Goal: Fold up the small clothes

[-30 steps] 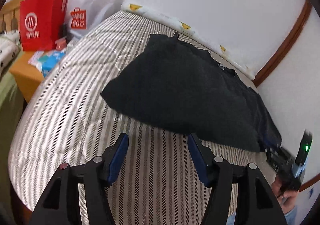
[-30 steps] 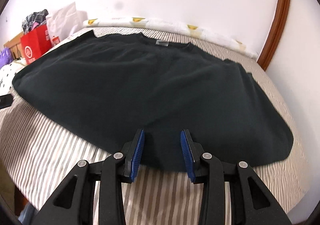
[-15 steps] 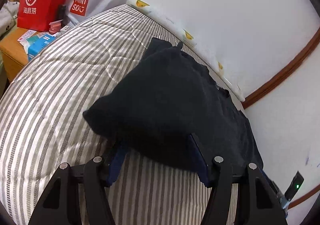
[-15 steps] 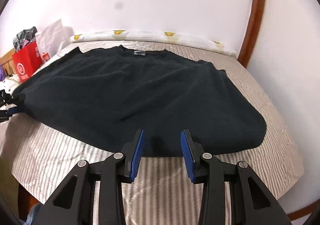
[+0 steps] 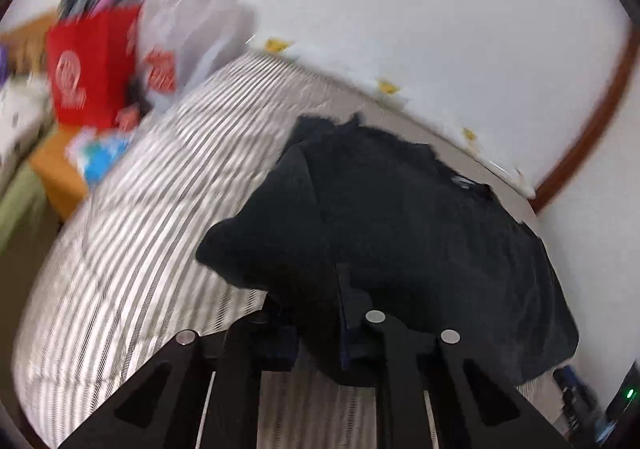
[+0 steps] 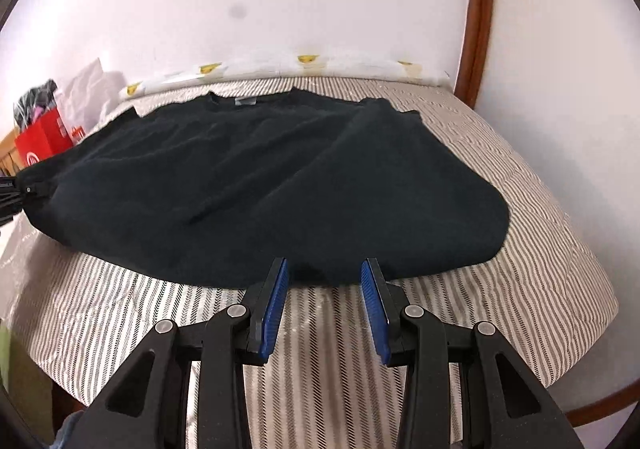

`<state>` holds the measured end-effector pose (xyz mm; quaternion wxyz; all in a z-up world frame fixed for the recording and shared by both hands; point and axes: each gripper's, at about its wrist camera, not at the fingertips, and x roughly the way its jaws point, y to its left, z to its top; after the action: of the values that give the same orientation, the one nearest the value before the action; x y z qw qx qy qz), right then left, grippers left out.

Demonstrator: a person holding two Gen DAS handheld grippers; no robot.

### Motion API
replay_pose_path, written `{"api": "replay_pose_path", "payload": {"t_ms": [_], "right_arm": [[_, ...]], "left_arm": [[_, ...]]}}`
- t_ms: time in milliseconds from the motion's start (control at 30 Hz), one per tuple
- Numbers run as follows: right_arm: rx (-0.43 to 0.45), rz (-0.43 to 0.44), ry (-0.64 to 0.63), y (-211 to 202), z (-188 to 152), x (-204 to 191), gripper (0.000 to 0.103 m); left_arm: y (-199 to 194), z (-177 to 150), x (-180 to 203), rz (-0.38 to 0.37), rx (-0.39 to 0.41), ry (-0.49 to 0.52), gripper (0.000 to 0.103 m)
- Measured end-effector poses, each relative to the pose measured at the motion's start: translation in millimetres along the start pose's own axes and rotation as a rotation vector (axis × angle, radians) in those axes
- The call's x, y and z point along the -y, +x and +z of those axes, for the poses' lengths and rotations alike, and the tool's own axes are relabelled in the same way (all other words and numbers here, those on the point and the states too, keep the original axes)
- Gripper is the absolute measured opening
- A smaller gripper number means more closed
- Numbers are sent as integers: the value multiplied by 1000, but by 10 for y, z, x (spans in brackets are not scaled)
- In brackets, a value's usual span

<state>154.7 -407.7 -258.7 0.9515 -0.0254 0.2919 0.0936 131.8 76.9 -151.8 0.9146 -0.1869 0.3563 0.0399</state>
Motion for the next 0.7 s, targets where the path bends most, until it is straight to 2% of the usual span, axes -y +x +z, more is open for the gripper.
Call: {"api": "replay_pose_path", "payload": {"t_ms": [133,300,433,567,700], "right_arm": [[19,12,38,-74,-10,181,37],[52,-8,70,-191,-30,384,38],[65,-20,118,-277,-84,589,38],[59,-32,160,-309,-145,759,38],[44,-50,169,-334,-192,847,38]], "left_arm": [[-158,92,387,-12,43,95,12],[-228,192,852,-97,63,145,11],[-217,160,1409,-171,64,277,11],[-31,5,1896,-302,-30,346,11],[274,-296,2252,-322,-124,421,11]]}}
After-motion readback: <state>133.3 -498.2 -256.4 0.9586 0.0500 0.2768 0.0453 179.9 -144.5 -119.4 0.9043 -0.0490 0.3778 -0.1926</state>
